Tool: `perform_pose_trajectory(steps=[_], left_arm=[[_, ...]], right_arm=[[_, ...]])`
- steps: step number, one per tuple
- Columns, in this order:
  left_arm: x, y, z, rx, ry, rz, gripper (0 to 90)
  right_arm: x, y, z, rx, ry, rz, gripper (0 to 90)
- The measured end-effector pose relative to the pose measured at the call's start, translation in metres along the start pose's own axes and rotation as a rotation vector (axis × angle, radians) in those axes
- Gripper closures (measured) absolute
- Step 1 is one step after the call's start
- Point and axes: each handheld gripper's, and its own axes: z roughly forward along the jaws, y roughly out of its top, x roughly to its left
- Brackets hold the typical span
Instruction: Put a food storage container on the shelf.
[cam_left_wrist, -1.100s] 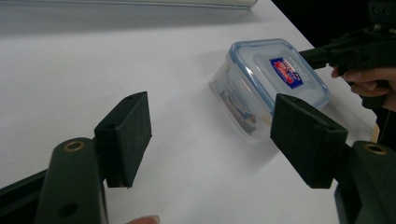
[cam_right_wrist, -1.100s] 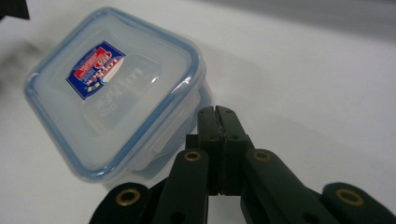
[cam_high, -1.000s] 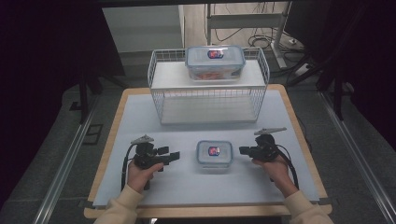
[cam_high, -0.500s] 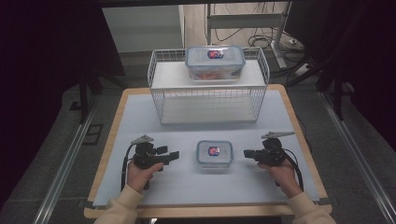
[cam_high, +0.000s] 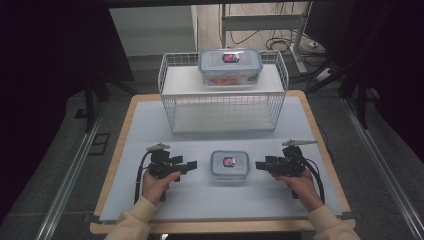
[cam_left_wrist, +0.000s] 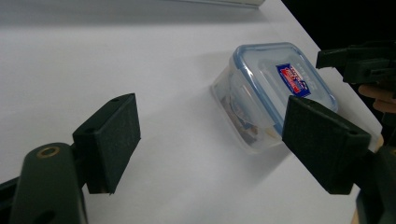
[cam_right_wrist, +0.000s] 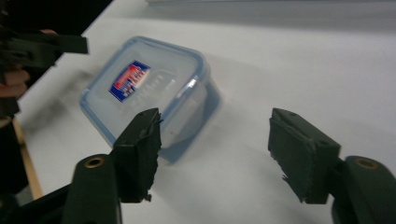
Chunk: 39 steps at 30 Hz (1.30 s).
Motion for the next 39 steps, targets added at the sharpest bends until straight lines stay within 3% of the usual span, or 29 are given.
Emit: perform_pose_trajectory(steps=[3,8,10,18,24,28,30,37,38,39], left_arm=[[-0.001,0.003,0.007,0.010,-0.007,-0.005,19.2],[-0.006,0.010,0.026,0.032,-0.061,-0.037,19.9],[-0.011,0.011,0.039,0.058,-0.099,-0.056,20.0],[-0.017,0.010,0.060,0.119,-0.137,-0.085,22.0],[-0.019,0.007,0.066,0.151,-0.159,-0.088,24.2],[-0.020,0.006,0.070,0.162,-0.206,-0.106,29.1],[-0.021,0.006,0.070,0.166,-0.205,-0.099,30.7],[-0.023,0.002,0.065,0.137,-0.203,-0.103,39.1],[-0.024,0.001,0.059,0.122,-0.205,-0.105,42.0],[-0.024,0.001,0.059,0.122,-0.205,-0.105,43.8]], right_arm=[[0.001,0.002,0.005,-0.001,0.026,0.019,29.5],[0.003,0.006,0.018,0.011,0.068,0.050,25.4],[0.006,0.007,0.026,0.026,0.077,0.057,24.6],[0.012,0.006,0.042,0.069,0.089,0.083,23.5],[0.011,0.004,0.047,0.086,0.105,0.110,23.9],[0.010,0.002,0.051,0.105,0.138,0.138,27.7],[0.012,0.002,0.052,0.108,0.147,0.139,29.3],[0.013,-0.001,0.044,0.102,0.151,0.117,37.1],[0.013,-0.002,0.039,0.078,0.159,0.145,45.4],[0.013,-0.002,0.039,0.078,0.159,0.145,45.4]])
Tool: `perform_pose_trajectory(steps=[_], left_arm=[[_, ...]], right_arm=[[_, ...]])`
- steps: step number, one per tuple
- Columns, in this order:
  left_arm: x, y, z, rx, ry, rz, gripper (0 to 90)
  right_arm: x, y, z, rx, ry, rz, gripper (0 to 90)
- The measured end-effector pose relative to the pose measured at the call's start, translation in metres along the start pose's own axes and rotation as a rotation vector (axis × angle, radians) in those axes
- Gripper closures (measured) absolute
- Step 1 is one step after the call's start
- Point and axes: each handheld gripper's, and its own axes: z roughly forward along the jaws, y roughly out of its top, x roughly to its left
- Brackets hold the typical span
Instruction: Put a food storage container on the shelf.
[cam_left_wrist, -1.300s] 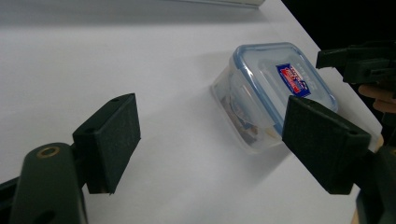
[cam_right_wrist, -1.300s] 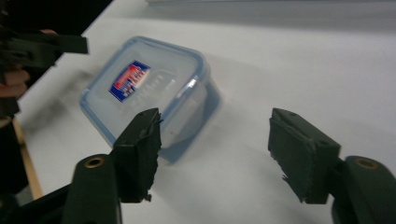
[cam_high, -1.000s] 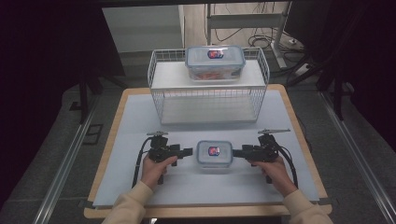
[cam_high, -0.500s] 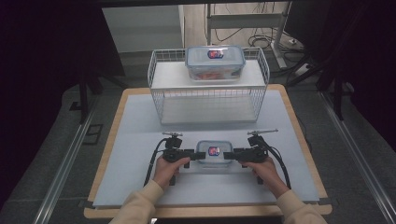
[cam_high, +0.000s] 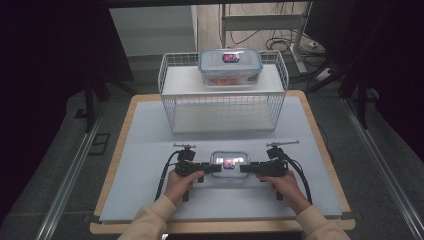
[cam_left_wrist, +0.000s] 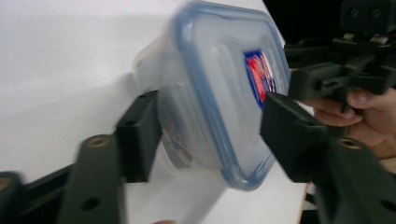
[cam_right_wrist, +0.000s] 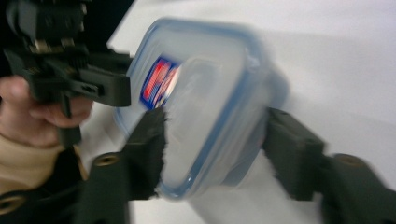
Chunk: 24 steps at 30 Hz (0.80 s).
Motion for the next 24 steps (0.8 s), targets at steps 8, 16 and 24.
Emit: perform_pose_trajectory(steps=[8,16,24], left_arm=[[-0.007,-0.011,-0.006,-0.042,0.004,0.056,48.3],[-0.012,-0.015,-0.009,-0.052,0.016,0.089,49.9],[-0.016,-0.014,-0.012,-0.070,0.024,0.105,50.3]], right_arm=[[0.004,-0.008,-0.007,-0.031,0.018,-0.025,51.7],[0.010,-0.011,-0.010,-0.042,0.005,-0.050,52.8],[0.014,-0.012,-0.012,-0.058,-0.002,-0.079,52.9]])
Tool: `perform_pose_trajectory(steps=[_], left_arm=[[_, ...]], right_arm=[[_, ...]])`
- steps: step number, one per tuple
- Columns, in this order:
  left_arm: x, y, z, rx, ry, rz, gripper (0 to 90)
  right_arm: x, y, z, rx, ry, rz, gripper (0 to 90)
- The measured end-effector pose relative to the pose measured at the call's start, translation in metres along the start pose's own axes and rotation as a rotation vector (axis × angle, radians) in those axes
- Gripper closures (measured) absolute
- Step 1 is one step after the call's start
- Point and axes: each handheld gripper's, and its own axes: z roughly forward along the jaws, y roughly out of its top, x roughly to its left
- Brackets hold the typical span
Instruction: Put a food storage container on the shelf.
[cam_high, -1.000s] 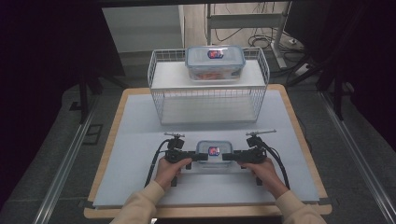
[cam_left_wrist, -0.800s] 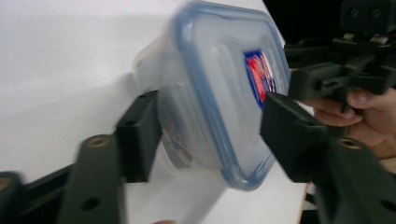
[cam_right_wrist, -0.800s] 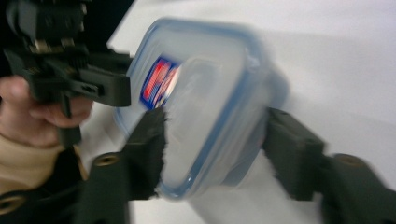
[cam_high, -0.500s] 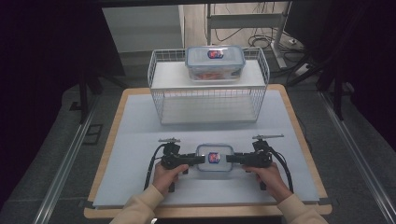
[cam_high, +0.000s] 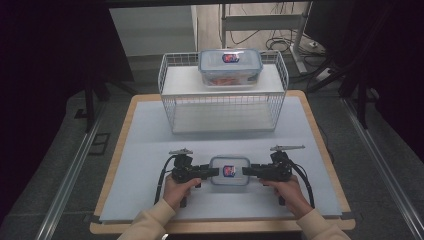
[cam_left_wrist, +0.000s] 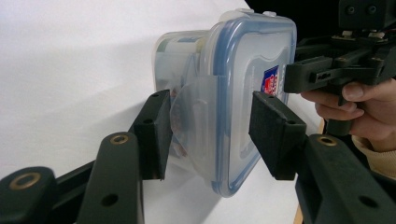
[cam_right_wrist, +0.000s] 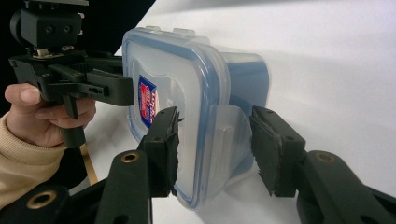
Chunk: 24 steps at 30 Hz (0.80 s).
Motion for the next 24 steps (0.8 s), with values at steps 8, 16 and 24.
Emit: perform_pose_trajectory(steps=[8,16,24], left_arm=[[-0.005,0.004,-0.005,-0.016,-0.005,0.031,50.9],[-0.012,0.007,-0.009,-0.031,-0.004,0.059,50.9],[-0.013,0.009,-0.010,-0.036,-0.009,0.064,50.9]], right_arm=[[0.005,0.003,-0.005,-0.027,0.004,-0.030,52.9],[0.011,0.007,-0.011,-0.042,-0.002,-0.071,53.0],[0.015,0.010,-0.014,-0.049,-0.010,-0.087,53.1]])
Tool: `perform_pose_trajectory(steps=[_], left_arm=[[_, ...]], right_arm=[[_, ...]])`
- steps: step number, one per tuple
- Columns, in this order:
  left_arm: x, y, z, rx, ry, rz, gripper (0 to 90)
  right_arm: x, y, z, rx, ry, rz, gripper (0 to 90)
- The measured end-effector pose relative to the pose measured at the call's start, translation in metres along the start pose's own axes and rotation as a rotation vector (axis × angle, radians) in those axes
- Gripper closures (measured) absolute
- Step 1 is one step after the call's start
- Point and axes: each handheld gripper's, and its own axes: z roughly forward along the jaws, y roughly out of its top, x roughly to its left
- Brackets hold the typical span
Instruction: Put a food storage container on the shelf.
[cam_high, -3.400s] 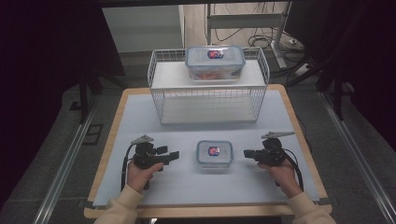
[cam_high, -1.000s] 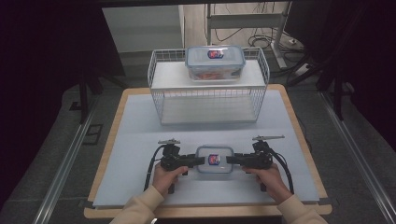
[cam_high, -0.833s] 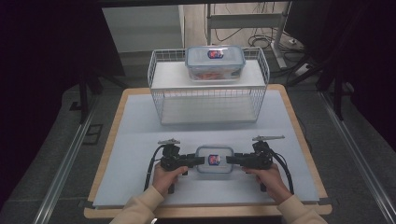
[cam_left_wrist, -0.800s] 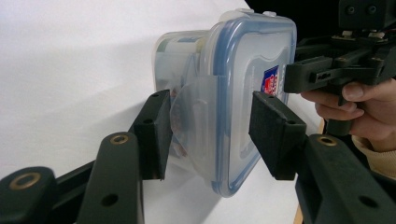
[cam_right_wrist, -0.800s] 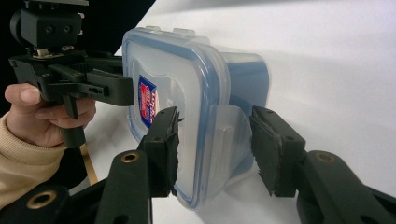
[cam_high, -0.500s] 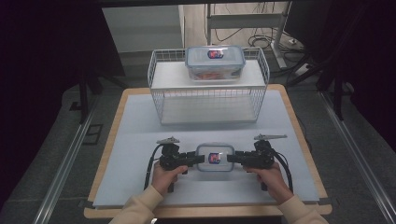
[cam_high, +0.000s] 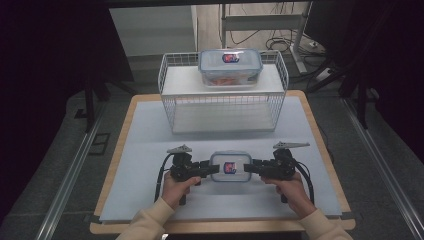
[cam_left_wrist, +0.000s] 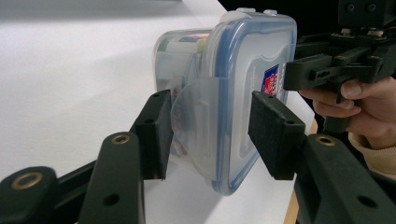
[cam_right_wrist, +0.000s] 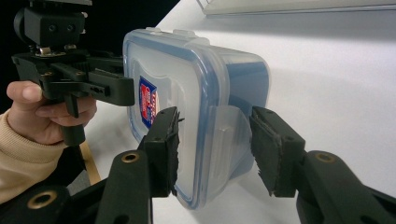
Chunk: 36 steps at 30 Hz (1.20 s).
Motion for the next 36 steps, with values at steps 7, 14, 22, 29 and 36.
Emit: perform_pose_trajectory(steps=[7,14,22,29,36], left_arm=[[-0.004,0.007,-0.004,-0.004,-0.002,0.023,50.9],[-0.005,0.011,-0.006,-0.012,-0.005,0.030,51.0],[-0.007,0.021,-0.011,-0.032,0.003,0.039,50.9],[-0.011,0.036,-0.017,-0.060,0.009,0.049,50.9],[-0.015,0.051,-0.024,-0.084,0.011,0.075,51.0]], right_arm=[[0.003,0.004,-0.004,-0.017,0.005,-0.009,53.4],[0.006,0.006,-0.006,-0.027,0.006,-0.008,53.6],[0.008,0.019,-0.007,-0.042,0.006,-0.034,53.6],[0.013,0.039,-0.011,-0.056,0.007,-0.064,53.6],[0.018,0.055,-0.014,-0.065,0.009,-0.089,53.6]])
